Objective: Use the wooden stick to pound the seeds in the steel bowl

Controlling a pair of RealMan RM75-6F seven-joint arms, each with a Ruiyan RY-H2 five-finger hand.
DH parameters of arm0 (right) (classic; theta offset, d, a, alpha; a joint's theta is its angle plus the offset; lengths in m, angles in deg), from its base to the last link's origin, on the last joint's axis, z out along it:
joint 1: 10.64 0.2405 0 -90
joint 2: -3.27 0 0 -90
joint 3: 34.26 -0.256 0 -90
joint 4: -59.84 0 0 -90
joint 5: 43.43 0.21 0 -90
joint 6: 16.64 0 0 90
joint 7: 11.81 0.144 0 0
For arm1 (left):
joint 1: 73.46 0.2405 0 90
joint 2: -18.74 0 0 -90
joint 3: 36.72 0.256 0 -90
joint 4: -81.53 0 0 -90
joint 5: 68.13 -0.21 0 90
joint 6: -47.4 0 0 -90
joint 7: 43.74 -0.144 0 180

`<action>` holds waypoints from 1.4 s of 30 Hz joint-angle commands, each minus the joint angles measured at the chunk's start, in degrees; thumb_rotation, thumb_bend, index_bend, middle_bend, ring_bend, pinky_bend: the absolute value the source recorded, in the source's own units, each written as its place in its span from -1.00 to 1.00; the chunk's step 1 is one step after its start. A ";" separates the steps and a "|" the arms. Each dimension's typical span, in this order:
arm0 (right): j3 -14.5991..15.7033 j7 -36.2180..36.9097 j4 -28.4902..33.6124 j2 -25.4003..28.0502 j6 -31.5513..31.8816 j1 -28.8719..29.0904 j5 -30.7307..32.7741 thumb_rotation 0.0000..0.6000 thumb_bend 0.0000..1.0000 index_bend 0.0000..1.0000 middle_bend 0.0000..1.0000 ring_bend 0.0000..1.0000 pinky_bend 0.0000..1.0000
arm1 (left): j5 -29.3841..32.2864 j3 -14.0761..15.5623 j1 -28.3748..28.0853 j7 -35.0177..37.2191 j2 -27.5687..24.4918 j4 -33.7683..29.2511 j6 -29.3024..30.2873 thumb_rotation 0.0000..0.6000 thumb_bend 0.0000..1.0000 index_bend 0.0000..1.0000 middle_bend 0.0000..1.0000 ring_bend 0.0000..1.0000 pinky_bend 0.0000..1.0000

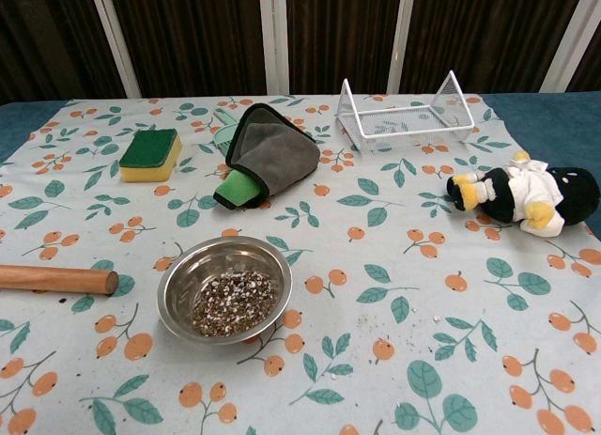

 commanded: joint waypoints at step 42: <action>0.20 1.14 0.22 0.34 -0.29 -0.11 0.11 1.00 -0.46 -1.00 -1.00 -1.00 -1.00 | 3.92 0.01 -7.99 -17.82 3.46 -6.84 -15.10 1.00 -0.57 -0.42 -0.56 -1.00 -1.00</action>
